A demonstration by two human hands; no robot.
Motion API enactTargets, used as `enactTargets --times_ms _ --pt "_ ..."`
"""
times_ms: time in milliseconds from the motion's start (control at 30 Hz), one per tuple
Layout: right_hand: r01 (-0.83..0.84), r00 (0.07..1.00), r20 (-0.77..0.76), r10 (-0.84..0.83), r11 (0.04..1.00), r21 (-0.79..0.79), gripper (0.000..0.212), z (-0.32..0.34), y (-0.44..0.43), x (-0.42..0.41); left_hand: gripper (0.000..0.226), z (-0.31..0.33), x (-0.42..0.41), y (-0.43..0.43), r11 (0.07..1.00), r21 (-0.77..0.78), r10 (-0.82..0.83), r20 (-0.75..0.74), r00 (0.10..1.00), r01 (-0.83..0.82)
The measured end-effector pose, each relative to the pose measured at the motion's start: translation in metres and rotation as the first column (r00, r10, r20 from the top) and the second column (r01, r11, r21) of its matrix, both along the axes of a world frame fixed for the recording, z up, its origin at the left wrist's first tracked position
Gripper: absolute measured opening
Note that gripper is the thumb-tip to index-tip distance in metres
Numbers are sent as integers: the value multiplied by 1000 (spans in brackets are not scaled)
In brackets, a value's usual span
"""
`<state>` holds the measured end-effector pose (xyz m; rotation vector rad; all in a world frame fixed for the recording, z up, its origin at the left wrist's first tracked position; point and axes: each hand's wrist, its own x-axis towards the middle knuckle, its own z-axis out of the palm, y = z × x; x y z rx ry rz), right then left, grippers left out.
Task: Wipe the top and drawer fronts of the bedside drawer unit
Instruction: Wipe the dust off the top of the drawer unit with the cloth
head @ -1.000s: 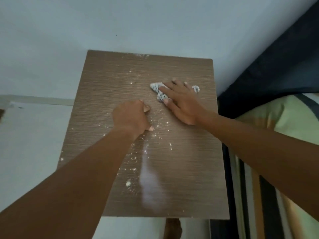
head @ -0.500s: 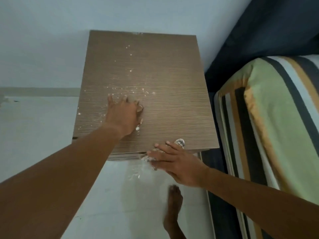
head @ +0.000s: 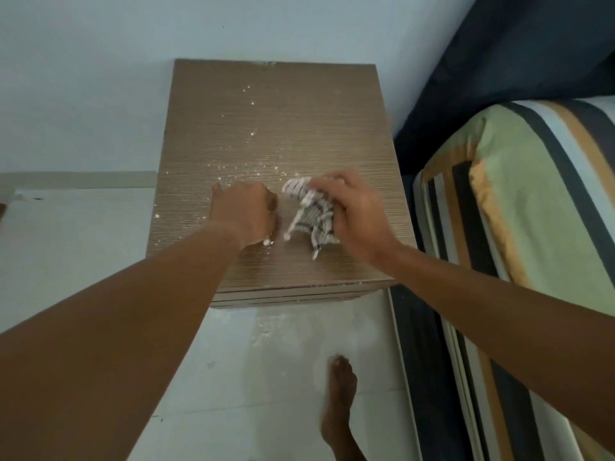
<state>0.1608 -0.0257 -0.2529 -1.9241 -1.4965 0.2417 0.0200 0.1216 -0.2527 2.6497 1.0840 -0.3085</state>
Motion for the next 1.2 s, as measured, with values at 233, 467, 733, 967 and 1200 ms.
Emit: enactTargets --times_ms 233,467,733,967,1200 --pt "547 788 -356 -502 836 33 42 25 77 88 28 10 49 37 993 -31 117 54 992 -115" --pt "444 889 108 -445 782 -438 57 -37 141 172 45 1 91 82 960 -58 271 -65 960 -275" --pt "396 917 248 -311 777 -489 75 -58 238 168 36 0 101 103 963 -32 262 -117 958 -267" --pt "173 972 220 -79 877 -449 72 -63 291 127 46 8 90 98 968 -42 245 -78 966 -249" --pt "-234 885 270 380 863 -447 70 -66 323 132 55 6 88 101 968 -60 240 -70 968 -244"
